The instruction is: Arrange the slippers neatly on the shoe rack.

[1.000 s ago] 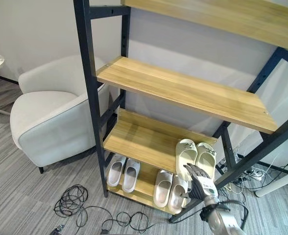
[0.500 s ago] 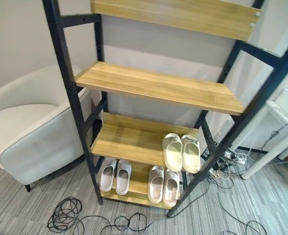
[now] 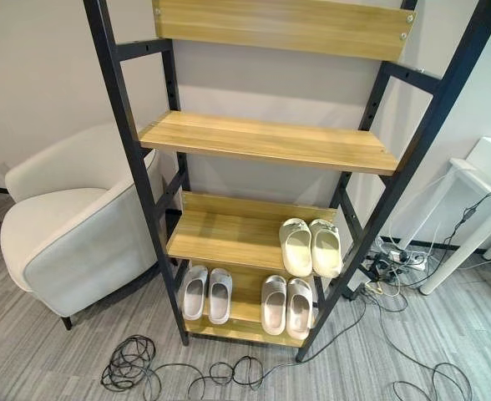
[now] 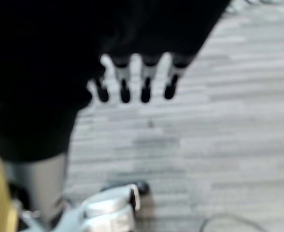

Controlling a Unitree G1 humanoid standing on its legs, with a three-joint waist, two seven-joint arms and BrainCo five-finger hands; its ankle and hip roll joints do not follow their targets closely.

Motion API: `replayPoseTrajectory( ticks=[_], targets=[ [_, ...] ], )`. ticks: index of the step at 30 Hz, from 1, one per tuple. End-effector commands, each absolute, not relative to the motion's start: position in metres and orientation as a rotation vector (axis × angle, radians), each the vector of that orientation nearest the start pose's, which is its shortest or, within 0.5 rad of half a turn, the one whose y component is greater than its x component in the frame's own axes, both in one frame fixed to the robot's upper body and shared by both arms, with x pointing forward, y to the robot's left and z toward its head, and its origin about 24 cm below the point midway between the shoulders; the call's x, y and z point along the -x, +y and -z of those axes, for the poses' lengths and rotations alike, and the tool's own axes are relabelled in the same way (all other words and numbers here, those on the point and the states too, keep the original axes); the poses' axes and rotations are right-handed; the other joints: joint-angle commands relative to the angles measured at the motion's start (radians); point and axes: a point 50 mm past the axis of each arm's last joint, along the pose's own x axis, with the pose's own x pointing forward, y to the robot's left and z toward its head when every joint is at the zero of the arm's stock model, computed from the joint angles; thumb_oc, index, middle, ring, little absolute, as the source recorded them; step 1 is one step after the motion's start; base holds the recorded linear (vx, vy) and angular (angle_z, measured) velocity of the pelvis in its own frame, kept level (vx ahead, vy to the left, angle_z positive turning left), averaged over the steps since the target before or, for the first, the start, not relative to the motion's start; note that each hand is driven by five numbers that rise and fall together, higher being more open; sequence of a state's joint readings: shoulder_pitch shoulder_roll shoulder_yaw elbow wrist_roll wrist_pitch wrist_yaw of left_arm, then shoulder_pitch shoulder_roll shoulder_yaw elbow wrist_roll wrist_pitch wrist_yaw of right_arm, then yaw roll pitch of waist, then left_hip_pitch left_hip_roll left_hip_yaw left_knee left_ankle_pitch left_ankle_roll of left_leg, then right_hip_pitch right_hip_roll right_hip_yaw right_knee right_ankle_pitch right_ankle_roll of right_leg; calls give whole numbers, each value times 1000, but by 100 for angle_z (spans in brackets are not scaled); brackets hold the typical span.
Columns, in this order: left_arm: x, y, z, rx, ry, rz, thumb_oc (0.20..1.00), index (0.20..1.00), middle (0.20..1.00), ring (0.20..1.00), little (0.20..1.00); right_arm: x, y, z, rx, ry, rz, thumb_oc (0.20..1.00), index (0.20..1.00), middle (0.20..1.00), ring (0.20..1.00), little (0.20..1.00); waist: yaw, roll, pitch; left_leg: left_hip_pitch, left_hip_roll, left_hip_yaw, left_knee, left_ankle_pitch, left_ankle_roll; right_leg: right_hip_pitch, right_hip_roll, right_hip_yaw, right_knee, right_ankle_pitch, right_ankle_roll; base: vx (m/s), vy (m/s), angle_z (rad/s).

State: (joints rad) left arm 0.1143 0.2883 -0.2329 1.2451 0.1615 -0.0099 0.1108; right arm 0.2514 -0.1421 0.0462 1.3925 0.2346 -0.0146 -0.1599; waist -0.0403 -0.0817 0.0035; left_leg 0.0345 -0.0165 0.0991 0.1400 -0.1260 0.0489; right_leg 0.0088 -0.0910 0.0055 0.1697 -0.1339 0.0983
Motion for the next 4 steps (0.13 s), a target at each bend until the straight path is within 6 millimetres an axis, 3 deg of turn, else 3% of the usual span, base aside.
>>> replayPoseTrajectory(
  ticks=[1, 4],
  targets=[
    [-65, 228, 166, -502, 1246, 73, 1000, 1000, 1000, 1000, 1000, 42, -221, 173, 39, 1570, 468, 1000, 1000, 1000, 1000, 1000, -20, 41, 40, 86, 11, -14, -106, 26, -12, -31, 13, -5, 66, 85, 56, -74, -32, -3],
    [-64, 229, 166, -506, 1253, 76, 1000, 1000, 1000, 1000, 1000, 37, -224, 173, 42, 1547, 483, 1000, 1000, 1000, 1000, 1000, -14, 43, 36, 70, 17, 2, -115, 38, -19, -22, 20, 8, -1, 98, 53, -66, -73, -5]
  ],
)
